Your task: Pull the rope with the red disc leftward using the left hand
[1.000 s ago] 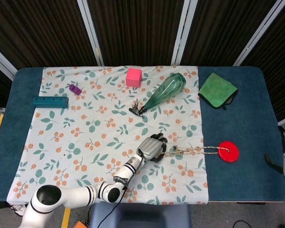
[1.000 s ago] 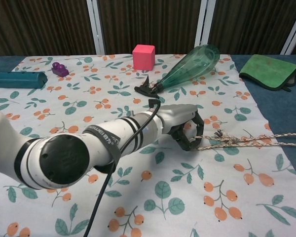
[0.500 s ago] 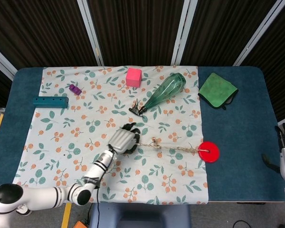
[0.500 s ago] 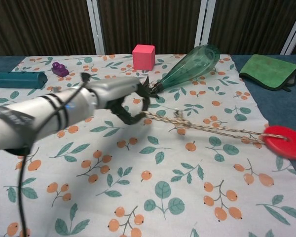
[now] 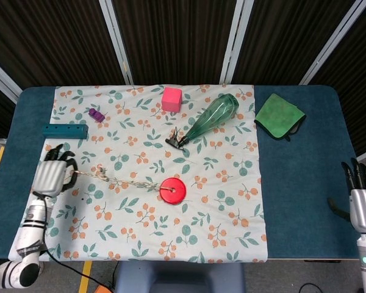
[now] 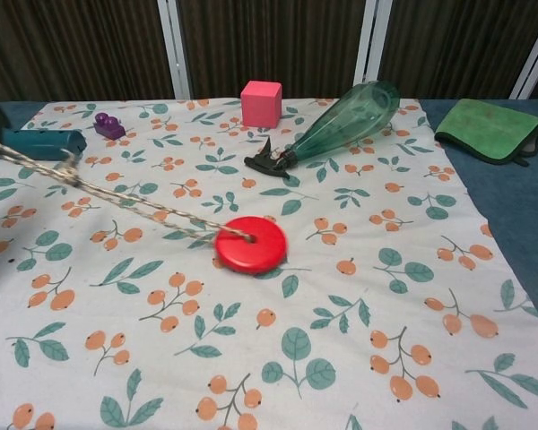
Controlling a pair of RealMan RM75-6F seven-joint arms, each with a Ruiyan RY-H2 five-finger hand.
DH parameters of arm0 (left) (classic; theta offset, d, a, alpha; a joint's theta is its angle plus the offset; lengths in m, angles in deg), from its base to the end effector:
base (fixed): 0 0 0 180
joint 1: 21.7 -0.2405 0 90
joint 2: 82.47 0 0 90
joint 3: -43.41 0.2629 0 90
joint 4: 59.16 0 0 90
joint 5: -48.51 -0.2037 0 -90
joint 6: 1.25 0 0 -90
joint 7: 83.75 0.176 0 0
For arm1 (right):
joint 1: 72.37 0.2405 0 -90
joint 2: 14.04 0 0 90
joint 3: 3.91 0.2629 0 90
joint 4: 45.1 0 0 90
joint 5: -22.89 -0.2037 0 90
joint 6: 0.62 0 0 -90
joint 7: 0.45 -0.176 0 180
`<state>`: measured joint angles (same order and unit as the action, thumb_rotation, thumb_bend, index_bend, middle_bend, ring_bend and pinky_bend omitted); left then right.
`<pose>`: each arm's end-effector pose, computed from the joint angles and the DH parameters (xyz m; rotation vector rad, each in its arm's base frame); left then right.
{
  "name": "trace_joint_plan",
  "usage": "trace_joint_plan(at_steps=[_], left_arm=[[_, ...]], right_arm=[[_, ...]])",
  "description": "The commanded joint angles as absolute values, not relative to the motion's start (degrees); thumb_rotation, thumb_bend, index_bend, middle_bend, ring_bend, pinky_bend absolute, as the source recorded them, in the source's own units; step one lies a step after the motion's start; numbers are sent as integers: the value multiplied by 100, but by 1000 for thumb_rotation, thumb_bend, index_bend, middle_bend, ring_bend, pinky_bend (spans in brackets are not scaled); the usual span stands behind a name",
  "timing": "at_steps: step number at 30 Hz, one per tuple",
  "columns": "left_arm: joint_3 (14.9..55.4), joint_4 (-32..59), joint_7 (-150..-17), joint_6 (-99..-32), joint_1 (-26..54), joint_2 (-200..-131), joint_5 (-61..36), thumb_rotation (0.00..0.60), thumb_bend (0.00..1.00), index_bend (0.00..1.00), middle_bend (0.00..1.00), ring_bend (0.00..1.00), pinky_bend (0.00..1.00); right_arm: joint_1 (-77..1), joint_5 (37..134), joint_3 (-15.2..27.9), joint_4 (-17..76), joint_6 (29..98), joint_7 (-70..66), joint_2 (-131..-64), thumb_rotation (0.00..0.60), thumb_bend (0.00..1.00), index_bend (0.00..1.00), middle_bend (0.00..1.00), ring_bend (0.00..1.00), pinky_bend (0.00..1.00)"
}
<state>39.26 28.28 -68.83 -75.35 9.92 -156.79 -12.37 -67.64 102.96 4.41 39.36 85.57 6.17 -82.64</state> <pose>-0.2600 0.3543 0.1090 -1.4599 -0.8522 -0.8228 -0.3416 -0.2307 0.1835 1.2635 -0.7444 0.7914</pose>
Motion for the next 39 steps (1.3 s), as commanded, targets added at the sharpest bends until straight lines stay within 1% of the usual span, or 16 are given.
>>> trace_joint_plan(at_steps=[1, 8, 10, 13, 17, 21, 25, 28, 31, 32, 34, 35, 36, 37, 38, 39], left_arm=[[3844, 2387, -6981, -7940, 632, -15505, -1087, 600, 727, 877, 267, 63, 127], [3251, 1857, -6478, -8453, 365, -15444, -439, 600, 739, 887, 283, 68, 127], [3120, 1765, -6397, -8504, 351, -15430, -350, 600, 741, 889, 286, 73, 128], [2963, 1647, -6357, -8417, 348, -15318, -272, 600, 740, 889, 287, 73, 128], [2765, 1622, -6476, -8059, 347, -15074, -111, 600, 741, 890, 286, 72, 128], [2797, 1883, -6643, -7875, 296, -14869, -341, 600, 740, 890, 286, 71, 128], [2792, 2181, -6892, -7879, 300, -14882, -670, 600, 741, 890, 287, 71, 128], [2769, 2583, -7273, -7946, 339, -14934, -1109, 600, 742, 887, 289, 73, 132], [2872, 2941, -7557, -8050, 389, -15027, -1736, 600, 735, 881, 302, 90, 138], [2975, 3021, -7542, -7943, 426, -15049, -1892, 600, 711, 850, 293, 91, 136], [3204, 3154, -7351, -7478, 518, -14933, -1959, 600, 597, 607, 200, 49, 105], [3275, 3223, -7293, -7233, 572, -14860, -1929, 600, 493, 320, 103, 15, 70], [3325, 3298, -7278, -6941, 634, -14781, -1841, 600, 428, 123, 39, 0, 44], [3342, 3346, -7301, -6762, 665, -14730, -1755, 600, 398, 30, 11, 0, 31], [3345, 3396, -7328, -6630, 682, -14680, -1664, 600, 377, 0, 0, 0, 25], [3349, 3454, -7373, -6512, 688, -14616, -1586, 600, 368, 0, 0, 0, 23]], right_arm=[[-6773, 10318, 428, 3946, 8578, 629, -8253, 600, 371, 0, 0, 0, 0], [-6805, 10423, 375, 4007, 8666, 716, -8228, 600, 371, 0, 0, 0, 0], [-6809, 10434, 369, 4020, 8678, 737, -8220, 600, 371, 0, 0, 0, 0], [-6812, 10445, 373, 4041, 8700, 768, -8206, 600, 371, 0, 0, 0, 0], [-6809, 10451, 368, 4053, 8695, 804, -8189, 600, 371, 0, 0, 0, 0], [-6799, 10415, 372, 4003, 8658, 784, -8227, 600, 372, 0, 0, 0, 0], [-6770, 10403, 354, 3953, 8586, 796, -8286, 600, 370, 0, 0, 0, 0], [-6764, 10429, 339, 3964, 8582, 790, -8305, 600, 371, 0, 0, 0, 0], [-6759, 10412, 353, 3990, 8570, 740, -8299, 600, 371, 0, 0, 0, 0], [-6755, 10402, 355, 4003, 8552, 693, -8297, 600, 371, 0, 0, 0, 0], [-6748, 10399, 349, 4020, 8518, 621, -8294, 600, 371, 0, 0, 0, 0], [-6748, 10404, 341, 4018, 8508, 600, -8295, 600, 371, 0, 0, 0, 0], [-6747, 10419, 331, 4008, 8508, 599, -8300, 600, 371, 0, 0, 0, 0], [-6750, 10432, 324, 3998, 8518, 599, -8305, 600, 371, 0, 0, 0, 0], [-6755, 10443, 320, 3989, 8530, 591, -8308, 600, 371, 0, 0, 0, 0], [-6761, 10449, 321, 3979, 8546, 572, -8306, 600, 371, 0, 0, 0, 0]])
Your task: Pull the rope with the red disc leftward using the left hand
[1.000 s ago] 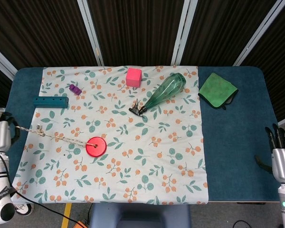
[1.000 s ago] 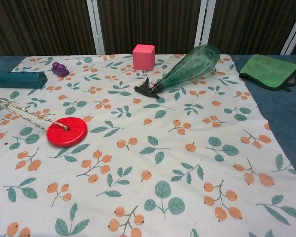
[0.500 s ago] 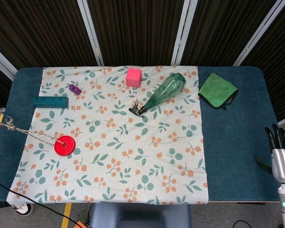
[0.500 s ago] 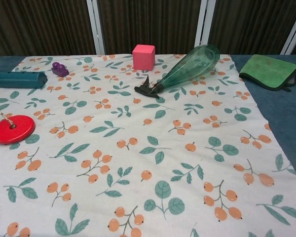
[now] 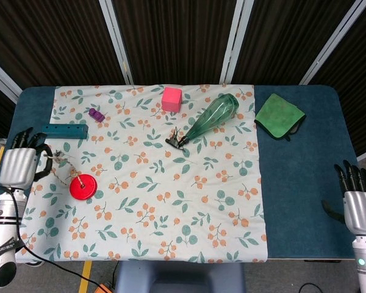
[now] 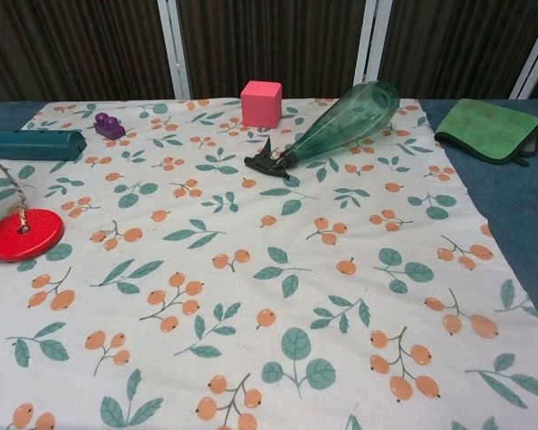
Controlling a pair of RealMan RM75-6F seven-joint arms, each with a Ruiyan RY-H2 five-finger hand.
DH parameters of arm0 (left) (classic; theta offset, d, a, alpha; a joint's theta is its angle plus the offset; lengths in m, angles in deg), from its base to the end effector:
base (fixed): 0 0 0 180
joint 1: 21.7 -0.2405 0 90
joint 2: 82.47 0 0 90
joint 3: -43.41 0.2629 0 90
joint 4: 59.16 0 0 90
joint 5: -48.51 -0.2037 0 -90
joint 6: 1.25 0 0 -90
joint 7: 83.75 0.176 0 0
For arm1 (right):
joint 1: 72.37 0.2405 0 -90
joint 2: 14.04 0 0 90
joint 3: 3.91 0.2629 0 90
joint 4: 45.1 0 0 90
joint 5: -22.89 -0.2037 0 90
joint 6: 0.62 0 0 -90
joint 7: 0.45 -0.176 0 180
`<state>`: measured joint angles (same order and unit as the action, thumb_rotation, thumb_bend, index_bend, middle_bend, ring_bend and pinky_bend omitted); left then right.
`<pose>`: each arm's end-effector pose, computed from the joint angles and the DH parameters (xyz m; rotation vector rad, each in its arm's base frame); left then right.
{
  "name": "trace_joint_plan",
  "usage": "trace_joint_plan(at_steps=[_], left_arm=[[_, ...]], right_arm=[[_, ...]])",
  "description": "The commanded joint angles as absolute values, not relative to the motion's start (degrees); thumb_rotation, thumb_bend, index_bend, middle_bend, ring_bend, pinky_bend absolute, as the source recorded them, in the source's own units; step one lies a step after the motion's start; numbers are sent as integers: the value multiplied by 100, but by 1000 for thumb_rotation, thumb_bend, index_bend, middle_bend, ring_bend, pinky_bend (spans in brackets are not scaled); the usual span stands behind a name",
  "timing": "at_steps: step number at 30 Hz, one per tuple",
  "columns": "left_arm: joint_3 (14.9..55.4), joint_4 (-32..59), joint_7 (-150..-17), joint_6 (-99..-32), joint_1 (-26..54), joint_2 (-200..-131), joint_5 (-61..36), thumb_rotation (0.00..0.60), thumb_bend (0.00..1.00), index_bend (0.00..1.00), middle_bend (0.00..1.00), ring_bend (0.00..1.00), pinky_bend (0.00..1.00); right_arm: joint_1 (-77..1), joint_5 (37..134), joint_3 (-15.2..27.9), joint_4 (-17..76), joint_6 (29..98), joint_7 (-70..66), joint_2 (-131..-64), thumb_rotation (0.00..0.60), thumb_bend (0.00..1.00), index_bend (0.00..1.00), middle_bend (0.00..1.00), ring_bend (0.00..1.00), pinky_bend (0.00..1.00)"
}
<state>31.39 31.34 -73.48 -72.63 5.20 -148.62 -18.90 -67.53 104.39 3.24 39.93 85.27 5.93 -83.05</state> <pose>-0.2524 0.3578 0.1681 -1.4154 -0.7909 -0.9167 -0.3371 -0.2281 0.1733 1.2985 -0.7649 0.8051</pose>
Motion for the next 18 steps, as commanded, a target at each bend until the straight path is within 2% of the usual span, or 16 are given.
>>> trace_joint_plan(at_steps=[1, 7, 11, 14, 18], left_arm=[[3356, 3487, -7414, -6463, 678, -14566, -1565, 600, 358, 0, 0, 0, 23], [3516, 3731, -7762, -6479, 429, -14144, -1780, 600, 328, 0, 0, 0, 7], [3675, 3615, -8125, -7171, 41, -14209, -2431, 600, 345, 0, 0, 0, 4], [3933, 3205, -7873, -7848, -253, -14514, -3102, 600, 378, 0, 0, 0, 4], [4088, 2872, -7540, -8124, -414, -14838, -3373, 600, 382, 0, 0, 0, 4]], right_arm=[[-6767, 10445, 327, 3971, 8558, 553, -8300, 600, 371, 0, 0, 0, 0], [-6788, 10425, 356, 3940, 8589, 429, -8244, 600, 371, 0, 0, 0, 0], [-6810, 10482, 314, 3923, 8609, 387, -8237, 600, 371, 0, 0, 0, 0], [-6830, 10537, 286, 3962, 8650, 379, -8233, 600, 371, 0, 0, 0, 0], [-6792, 10595, 275, 4004, 8622, 425, -8233, 600, 371, 0, 0, 0, 0]])
